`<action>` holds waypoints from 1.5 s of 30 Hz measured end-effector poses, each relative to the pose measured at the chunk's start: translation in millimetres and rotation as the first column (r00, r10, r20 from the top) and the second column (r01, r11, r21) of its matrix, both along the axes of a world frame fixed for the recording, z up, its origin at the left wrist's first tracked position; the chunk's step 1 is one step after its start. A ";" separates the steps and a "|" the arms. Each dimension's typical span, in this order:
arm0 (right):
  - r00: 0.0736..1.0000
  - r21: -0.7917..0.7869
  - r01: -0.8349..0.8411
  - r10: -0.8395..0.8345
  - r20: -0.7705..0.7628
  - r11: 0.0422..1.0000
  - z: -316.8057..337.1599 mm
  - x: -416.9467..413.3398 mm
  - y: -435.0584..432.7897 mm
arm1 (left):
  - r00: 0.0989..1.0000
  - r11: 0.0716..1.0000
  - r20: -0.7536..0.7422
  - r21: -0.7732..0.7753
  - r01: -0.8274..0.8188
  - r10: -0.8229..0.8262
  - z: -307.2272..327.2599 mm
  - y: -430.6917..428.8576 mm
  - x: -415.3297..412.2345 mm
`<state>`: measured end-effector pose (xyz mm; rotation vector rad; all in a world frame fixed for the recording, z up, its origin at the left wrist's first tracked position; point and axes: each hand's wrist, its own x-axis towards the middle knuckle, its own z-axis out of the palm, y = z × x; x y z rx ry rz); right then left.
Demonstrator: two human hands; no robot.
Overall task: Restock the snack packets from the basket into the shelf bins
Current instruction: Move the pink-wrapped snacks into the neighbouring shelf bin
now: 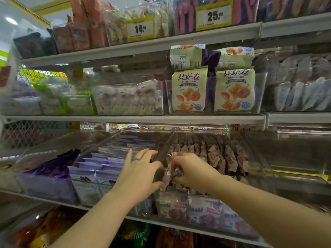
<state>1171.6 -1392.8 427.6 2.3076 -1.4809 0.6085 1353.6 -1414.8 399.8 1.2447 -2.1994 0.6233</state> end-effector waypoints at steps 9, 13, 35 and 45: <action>0.989 -0.210 0.137 -0.144 -0.017 0.968 41.0 -65.5 71.2 | 0.999 0.999 0.030 0.041 0.022 -0.024 6.6 9.0 -15.3; 0.929 -0.209 0.335 -0.359 -0.090 0.919 46.4 -104.5 86.1 | 0.995 0.995 -0.029 -0.005 0.096 -0.096 22.6 20.9 -47.3; 0.865 0.086 0.496 -0.500 0.042 0.864 60.2 -116.5 22.8 | 0.989 0.987 -0.028 0.067 0.148 -0.147 29.3 -31.5 -179.2; 0.810 0.274 0.536 -0.396 -0.432 0.799 51.5 -115.3 47.0 | 0.968 0.969 -0.056 0.029 0.246 -0.244 18.1 -32.2 -168.1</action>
